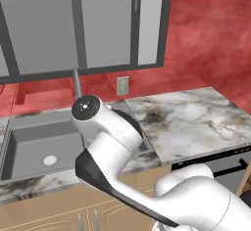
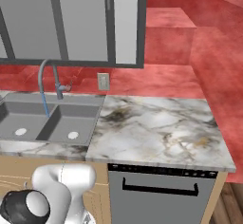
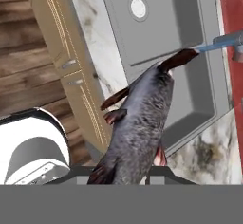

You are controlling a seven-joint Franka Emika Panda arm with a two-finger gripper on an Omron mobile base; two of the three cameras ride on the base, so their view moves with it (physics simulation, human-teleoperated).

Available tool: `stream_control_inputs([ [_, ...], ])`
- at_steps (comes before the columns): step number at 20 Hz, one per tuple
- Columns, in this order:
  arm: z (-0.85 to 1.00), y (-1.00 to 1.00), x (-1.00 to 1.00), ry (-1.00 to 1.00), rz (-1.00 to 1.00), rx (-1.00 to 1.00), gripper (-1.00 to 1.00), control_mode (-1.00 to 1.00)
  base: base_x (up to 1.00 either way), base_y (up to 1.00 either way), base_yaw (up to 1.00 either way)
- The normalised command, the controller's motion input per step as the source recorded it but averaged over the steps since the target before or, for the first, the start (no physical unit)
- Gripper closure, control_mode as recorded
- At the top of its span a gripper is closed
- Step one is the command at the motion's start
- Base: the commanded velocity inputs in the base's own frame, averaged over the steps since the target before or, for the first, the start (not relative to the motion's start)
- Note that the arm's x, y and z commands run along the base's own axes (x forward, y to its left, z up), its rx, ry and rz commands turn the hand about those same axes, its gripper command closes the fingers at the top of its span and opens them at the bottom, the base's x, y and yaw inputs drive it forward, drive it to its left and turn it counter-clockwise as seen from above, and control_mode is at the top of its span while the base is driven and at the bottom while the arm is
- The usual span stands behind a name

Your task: Take the fish out of the fridge, briefly rinse it in the sink, and place it on the tray next to the sink.

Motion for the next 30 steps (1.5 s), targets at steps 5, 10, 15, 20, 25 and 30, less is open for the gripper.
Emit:
stream_control_inputs([
  [5,-0.06,0.09,-0.17,-0.11,-0.01,0.03,1.0,-1.0,0.0,0.0,0.0],
  [10,0.0,0.0,0.0,0.0,0.0,0.0,1.0,1.0,-0.86,0.72,-0.31],
  [15,0.0,0.0,0.0,0.0,0.0,0.0,1.0,1.0,-0.18,1.0,-0.39],
  [20,0.0,0.0,0.0,0.0,0.0,0.0,1.0,1.0,0.0,1.0,-0.32],
  [25,0.0,0.0,0.0,0.0,0.0,0.0,1.0,1.0,-0.44,1.0,-0.29],
  [30,0.0,0.0,0.0,0.0,0.0,0.0,1.0,1.0,-0.56,0.99,-0.18],
])
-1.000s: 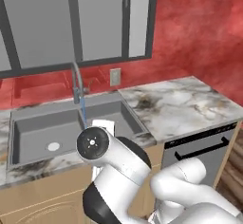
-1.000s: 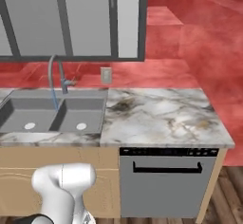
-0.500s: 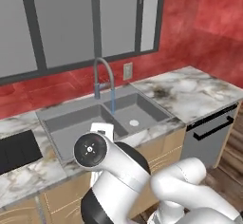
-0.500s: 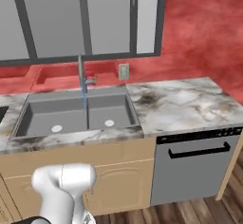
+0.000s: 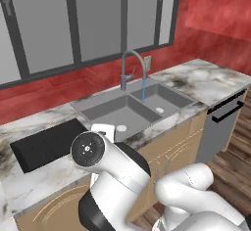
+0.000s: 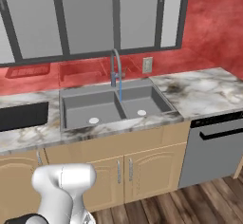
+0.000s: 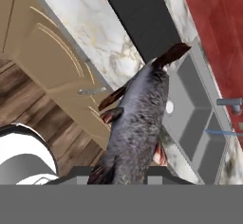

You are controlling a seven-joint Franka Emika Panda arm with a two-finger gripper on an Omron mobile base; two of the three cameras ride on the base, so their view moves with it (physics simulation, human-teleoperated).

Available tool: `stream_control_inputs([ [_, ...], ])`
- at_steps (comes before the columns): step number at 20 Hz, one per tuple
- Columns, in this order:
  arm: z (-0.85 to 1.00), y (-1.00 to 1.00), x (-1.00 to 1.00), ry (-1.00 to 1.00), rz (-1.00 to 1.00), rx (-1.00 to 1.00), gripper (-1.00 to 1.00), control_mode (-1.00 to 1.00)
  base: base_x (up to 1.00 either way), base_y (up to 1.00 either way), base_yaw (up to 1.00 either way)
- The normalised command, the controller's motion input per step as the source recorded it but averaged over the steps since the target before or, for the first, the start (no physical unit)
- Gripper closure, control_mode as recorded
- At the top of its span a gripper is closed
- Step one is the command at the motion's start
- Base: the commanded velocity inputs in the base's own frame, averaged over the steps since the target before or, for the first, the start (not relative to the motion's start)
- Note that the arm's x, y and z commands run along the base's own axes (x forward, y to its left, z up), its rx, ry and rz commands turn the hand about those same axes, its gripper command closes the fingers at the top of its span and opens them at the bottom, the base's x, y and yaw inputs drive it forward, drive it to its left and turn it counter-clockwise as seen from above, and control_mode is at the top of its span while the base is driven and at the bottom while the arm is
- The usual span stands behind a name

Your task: Take the fish out of the fridge, briefly rinse it in the sink, and place it on the tray next to the sink.

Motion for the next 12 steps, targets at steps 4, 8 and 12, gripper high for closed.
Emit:
stream_control_inputs([
  [4,0.0,0.0,0.0,0.0,0.0,0.0,1.0,1.0,0.2,1.0,-0.07],
  [8,0.0,0.0,0.0,0.0,0.0,0.0,1.0,1.0,0.69,0.66,-0.08],
  [12,0.0,-0.31,0.65,0.01,-0.01,0.21,1.0,-1.0,0.22,0.0,-0.02],
])
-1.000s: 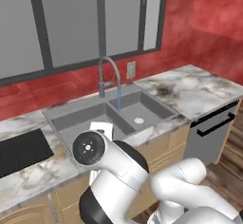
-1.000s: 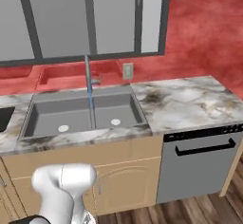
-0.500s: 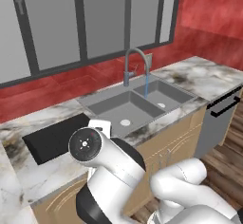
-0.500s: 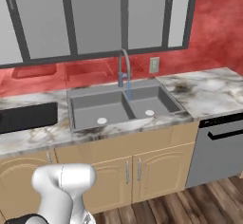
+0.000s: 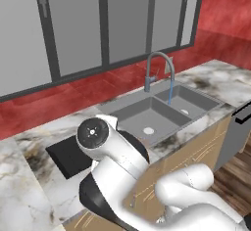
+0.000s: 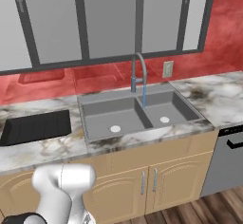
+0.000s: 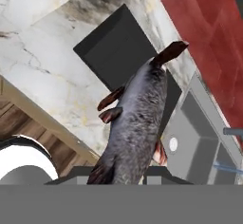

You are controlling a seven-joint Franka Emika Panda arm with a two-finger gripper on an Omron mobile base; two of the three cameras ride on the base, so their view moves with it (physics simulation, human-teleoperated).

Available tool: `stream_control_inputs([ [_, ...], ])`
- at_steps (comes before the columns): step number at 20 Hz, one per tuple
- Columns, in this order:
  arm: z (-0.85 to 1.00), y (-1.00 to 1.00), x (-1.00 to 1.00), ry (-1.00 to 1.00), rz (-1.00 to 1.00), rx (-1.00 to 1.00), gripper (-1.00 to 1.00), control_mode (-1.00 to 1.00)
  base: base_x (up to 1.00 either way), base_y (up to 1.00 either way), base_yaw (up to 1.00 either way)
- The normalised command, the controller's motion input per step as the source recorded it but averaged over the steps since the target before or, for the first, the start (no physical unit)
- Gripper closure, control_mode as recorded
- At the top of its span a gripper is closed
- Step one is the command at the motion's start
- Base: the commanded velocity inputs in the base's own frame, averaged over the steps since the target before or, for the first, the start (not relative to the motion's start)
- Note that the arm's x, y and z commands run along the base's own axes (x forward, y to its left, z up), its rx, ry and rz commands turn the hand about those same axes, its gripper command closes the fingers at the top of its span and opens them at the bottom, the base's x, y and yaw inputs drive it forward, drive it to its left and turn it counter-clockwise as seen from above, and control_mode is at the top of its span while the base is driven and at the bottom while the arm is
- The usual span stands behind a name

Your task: Take the fish out of the fridge, briefly rinse it in the sink, and place it on the tray next to the sink.

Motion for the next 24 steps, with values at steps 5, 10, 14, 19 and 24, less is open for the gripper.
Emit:
stream_control_inputs([
  [5,-0.02,-0.44,1.0,0.17,-0.03,0.07,1.0,-1.0,0.0,0.0,0.0],
  [10,-0.36,-0.32,0.52,0.13,0.0,0.07,1.0,-1.0,0.0,0.0,0.0],
  [14,-0.59,0.0,0.56,0.01,0.0,0.07,1.0,-1.0,0.0,0.0,0.0],
  [19,-0.18,0.15,0.95,0.1,-0.03,0.0,1.0,-1.0,0.0,0.0,0.0],
  [24,-0.25,0.34,1.0,0.22,-0.04,0.0,1.0,-1.0,0.0,0.0,0.0],
])
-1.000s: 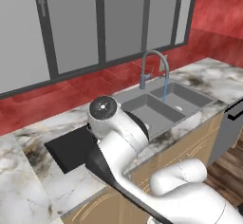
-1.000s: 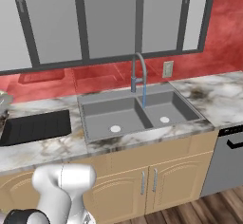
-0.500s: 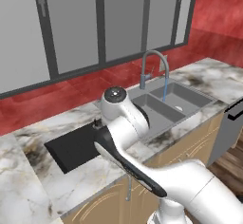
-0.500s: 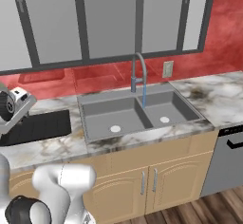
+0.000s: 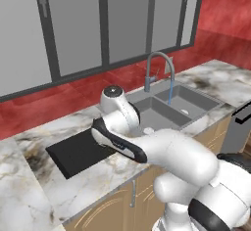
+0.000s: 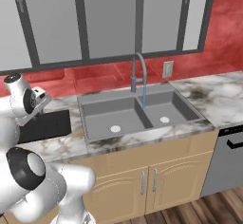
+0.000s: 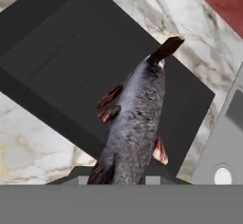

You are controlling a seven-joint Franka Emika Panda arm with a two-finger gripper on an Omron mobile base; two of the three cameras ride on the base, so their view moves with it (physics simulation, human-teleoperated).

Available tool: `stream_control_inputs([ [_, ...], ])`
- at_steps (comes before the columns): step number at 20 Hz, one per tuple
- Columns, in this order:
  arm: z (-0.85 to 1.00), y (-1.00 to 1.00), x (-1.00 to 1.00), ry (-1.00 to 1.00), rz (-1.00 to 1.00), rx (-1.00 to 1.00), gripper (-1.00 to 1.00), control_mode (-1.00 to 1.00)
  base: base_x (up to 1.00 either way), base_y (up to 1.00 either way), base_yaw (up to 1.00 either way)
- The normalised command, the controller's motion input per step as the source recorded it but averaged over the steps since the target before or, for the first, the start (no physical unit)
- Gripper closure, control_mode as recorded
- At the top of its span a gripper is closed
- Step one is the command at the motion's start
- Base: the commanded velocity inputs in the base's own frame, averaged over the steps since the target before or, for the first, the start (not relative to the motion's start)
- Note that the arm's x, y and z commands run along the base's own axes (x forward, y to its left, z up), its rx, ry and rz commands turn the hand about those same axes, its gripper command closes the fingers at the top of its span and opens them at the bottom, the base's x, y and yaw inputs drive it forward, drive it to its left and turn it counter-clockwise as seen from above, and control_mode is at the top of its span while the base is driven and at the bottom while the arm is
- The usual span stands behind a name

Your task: Take the fish out of the fridge, briefly rinse it in the sink, and place it on the tray next to the sink.

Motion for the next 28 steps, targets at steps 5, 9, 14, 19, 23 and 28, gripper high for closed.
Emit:
stream_control_inputs([
  [5,-0.67,0.4,0.64,0.28,0.0,0.0,1.0,-1.0,0.0,0.0,0.0],
  [9,-0.75,0.44,0.17,0.24,0.0,0.0,1.0,-1.0,0.0,0.0,0.0],
  [14,-0.69,0.4,-0.01,0.15,0.0,-0.01,1.0,-1.0,0.0,0.0,0.0],
  [19,-0.5,0.29,-0.22,0.03,0.0,-0.06,-1.0,-1.0,0.0,0.0,0.0],
  [23,-0.01,0.0,0.0,0.0,0.0,0.0,-1.0,-1.0,0.0,0.0,0.0],
  [28,0.19,0.0,-0.38,-0.1,0.0,0.0,-1.0,-1.0,0.0,0.0,0.0],
])
